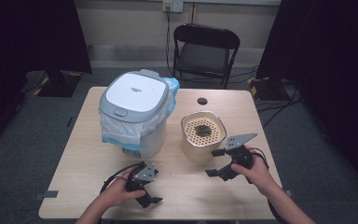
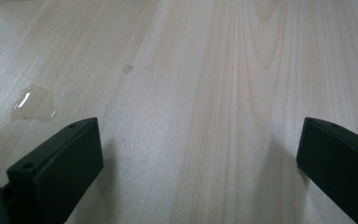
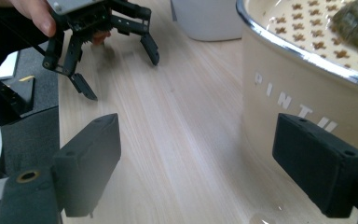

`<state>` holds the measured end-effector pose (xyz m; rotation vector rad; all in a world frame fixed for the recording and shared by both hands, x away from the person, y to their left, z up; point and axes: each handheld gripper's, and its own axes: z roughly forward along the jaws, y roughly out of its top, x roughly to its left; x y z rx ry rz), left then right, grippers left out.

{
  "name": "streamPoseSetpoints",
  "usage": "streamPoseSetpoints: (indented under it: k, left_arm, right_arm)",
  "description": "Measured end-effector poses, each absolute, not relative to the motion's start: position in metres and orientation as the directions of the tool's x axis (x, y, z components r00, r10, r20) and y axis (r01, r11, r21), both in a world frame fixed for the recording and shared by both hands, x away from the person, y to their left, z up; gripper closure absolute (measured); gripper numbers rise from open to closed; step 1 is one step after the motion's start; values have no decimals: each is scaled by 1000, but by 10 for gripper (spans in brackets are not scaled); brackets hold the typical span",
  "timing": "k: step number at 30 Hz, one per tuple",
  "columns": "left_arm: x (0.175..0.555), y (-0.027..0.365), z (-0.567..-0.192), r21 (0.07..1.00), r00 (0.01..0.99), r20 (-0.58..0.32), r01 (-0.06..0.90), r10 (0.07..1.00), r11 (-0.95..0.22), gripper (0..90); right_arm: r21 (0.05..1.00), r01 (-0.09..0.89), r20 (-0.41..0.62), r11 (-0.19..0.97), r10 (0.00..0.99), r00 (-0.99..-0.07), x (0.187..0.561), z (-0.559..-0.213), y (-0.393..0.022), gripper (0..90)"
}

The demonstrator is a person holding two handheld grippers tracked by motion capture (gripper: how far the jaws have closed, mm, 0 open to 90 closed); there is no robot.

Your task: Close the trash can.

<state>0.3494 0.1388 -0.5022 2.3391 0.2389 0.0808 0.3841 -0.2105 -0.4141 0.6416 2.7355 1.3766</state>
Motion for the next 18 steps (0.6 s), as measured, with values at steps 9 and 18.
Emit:
streamPoseSetpoints:
  k: [9,18]
  left_arm:
    - [349,139,-502,711,980,-14,147,196,-687,0]
    - [349,139,-502,711,980,-14,148,196,-687,0]
  right_arm:
    - [763,366,186,532,362,-913,383,-429,-210,149]
    - [749,364,185,553,354,-917,380,-444,-205,149]
